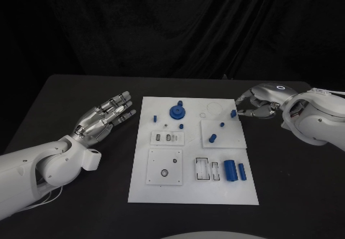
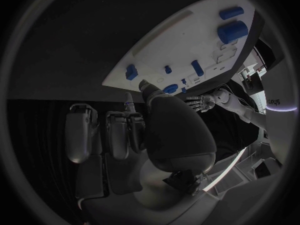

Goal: Assemble the parts on the task board

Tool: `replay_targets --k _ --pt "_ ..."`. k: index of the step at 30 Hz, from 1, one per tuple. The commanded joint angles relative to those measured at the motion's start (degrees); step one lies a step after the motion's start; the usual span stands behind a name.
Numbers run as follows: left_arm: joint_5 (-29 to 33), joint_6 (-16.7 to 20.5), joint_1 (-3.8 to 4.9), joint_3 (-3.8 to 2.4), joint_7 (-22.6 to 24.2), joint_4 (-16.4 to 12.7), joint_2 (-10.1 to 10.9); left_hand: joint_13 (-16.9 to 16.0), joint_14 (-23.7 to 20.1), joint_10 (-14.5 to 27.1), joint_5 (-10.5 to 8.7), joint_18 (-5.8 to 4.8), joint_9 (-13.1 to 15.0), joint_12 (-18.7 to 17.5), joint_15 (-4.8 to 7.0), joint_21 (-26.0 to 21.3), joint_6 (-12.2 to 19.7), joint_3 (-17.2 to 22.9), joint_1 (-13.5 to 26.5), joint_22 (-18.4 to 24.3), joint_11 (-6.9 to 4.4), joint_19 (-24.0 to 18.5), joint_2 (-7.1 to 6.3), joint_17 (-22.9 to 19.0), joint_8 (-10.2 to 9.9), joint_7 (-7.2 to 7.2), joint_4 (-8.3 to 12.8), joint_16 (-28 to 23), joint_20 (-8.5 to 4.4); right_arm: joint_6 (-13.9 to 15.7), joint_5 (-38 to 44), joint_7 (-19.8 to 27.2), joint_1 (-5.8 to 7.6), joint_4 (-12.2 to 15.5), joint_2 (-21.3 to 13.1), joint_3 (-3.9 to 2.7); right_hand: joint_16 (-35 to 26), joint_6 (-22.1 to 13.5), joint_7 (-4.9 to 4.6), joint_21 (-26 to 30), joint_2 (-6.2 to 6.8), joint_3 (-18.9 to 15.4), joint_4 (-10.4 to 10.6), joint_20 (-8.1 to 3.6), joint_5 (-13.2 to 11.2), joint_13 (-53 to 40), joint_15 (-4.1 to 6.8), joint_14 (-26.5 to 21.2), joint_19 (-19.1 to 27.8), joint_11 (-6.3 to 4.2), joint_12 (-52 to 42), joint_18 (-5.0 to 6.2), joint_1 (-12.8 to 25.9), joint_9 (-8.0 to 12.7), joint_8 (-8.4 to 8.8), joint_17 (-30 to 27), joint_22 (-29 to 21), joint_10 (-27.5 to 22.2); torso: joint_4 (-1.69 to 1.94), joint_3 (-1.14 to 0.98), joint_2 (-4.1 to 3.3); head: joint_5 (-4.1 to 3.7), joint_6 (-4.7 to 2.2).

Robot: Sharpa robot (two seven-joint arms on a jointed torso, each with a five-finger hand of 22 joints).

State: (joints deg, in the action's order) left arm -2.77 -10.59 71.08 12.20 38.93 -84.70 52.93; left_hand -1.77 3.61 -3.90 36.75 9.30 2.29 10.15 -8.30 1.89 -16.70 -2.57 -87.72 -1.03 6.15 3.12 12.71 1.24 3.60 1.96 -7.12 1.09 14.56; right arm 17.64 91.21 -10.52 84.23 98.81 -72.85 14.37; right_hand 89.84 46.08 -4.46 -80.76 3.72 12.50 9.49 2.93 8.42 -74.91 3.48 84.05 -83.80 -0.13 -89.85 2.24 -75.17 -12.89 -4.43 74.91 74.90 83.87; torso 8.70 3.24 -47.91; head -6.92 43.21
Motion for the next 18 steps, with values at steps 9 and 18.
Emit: replay_targets --k 9,18 --pt "0.1 -1.0 -0.12 -0.04 2.5 0.2 -0.4 -0.1 -0.1 0.0 -0.26 1.02 0.0 0.1 -0.36 0.1 0.1 0.5 0.7 -0.1 0.26 -0.1 0.16 0.0 0.3 0.5 0.0 0.0 0.46 1.4 -0.1 -2.3 -1.53 -1.9 0.3 -0.03 -0.1 -2.9 0.27 1.6 0.5 -0.9 0.9 -0.47 -1.2 -15.1 0.56 5.9 -0.2 -0.64 -0.2 0.6 -0.8 1.0 0.8 14.9 10.1 6.1 -0.21 -0.1 -0.05 -0.15 -0.36" --pt "0.1 -1.1 -0.15 -0.04 2.4 0.3 -0.4 -0.1 -0.1 0.0 -0.26 1.02 0.0 0.1 -0.36 0.1 0.1 0.5 0.7 -0.1 0.26 -0.1 0.16 0.0 0.3 0.5 0.0 0.0 0.46 0.5 -0.1 -2.4 -2.07 -3.1 1.9 -0.03 -0.9 -2.1 -0.05 2.6 0.41 -1.5 1.7 -0.43 -2.2 -15.1 0.45 5.6 0.3 -0.44 -0.2 0.8 -1.0 1.0 0.18 14.2 9.7 6.1 -0.1 -0.15 -0.01 -0.51 -0.29"
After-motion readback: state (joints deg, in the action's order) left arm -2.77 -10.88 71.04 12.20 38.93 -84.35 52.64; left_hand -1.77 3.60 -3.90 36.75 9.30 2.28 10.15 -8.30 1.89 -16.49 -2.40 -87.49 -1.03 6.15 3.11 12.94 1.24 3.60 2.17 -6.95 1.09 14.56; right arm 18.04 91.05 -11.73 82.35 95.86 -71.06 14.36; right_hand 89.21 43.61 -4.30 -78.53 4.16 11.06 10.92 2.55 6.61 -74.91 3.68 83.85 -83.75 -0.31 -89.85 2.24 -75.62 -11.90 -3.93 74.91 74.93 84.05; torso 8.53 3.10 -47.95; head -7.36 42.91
